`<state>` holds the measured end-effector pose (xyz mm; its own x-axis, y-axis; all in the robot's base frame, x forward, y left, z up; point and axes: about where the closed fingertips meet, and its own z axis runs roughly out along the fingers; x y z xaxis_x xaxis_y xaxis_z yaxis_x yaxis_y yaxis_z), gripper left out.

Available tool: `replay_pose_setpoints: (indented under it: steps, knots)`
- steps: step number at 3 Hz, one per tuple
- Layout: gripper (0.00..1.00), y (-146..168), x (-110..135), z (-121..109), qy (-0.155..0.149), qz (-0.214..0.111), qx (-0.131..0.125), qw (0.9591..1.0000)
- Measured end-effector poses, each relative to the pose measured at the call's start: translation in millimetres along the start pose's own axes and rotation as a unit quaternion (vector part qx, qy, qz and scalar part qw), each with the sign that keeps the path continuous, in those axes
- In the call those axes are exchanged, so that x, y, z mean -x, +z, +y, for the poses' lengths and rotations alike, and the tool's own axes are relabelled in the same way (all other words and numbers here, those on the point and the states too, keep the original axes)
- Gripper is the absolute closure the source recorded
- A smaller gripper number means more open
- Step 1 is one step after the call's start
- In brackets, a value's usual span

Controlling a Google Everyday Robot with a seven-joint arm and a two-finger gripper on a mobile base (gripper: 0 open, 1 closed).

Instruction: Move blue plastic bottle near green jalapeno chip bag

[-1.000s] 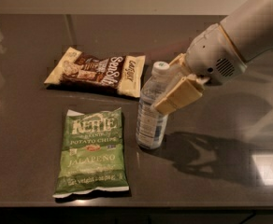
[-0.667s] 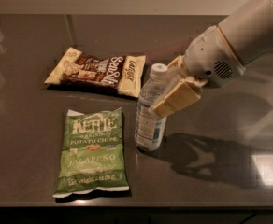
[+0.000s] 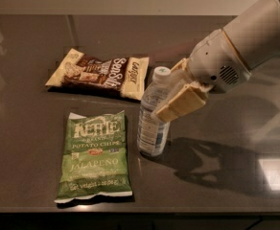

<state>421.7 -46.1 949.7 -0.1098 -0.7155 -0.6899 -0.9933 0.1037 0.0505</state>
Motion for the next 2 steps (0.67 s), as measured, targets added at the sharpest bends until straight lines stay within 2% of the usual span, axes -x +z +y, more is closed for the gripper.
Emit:
replay_pose_setpoints:
  steps: [1,2]
  knots:
    - [0.00,-1.5,-1.7,-0.4,-0.002,-0.002,-0.005,1.0000]
    - [0.00,-1.5,-1.6,-0.4,-0.002,-0.002,-0.005,1.0000]
